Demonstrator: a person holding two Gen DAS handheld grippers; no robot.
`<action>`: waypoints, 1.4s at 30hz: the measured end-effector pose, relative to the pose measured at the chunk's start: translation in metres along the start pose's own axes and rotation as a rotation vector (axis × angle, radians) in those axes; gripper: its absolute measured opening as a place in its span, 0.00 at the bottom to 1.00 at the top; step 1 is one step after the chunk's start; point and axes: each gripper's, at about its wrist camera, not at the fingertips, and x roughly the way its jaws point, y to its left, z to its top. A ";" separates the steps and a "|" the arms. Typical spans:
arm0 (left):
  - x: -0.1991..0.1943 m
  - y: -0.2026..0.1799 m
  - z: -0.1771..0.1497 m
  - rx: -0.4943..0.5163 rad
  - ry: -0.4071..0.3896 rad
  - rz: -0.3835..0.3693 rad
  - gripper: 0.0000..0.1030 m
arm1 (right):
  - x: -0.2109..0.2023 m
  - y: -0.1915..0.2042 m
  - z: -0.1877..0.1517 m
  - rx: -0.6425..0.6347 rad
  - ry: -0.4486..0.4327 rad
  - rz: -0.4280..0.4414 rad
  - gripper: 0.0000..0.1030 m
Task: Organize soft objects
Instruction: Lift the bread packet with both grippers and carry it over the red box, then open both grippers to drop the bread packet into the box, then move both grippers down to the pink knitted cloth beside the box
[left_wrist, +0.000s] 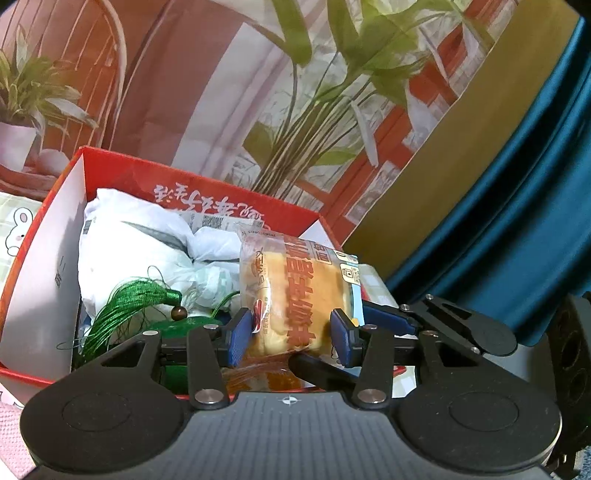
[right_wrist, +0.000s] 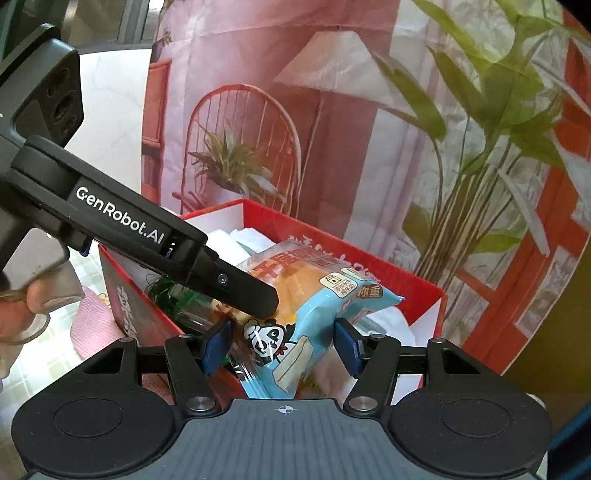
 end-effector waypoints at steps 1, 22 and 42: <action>0.001 0.002 0.000 -0.005 0.003 -0.003 0.47 | 0.001 0.000 -0.001 -0.001 0.005 0.001 0.55; -0.077 -0.005 -0.020 0.231 -0.209 0.218 1.00 | -0.042 0.005 -0.025 0.116 -0.110 -0.047 1.00; -0.096 0.047 -0.094 0.180 -0.184 0.427 1.00 | -0.046 0.038 -0.107 0.365 -0.106 -0.240 1.00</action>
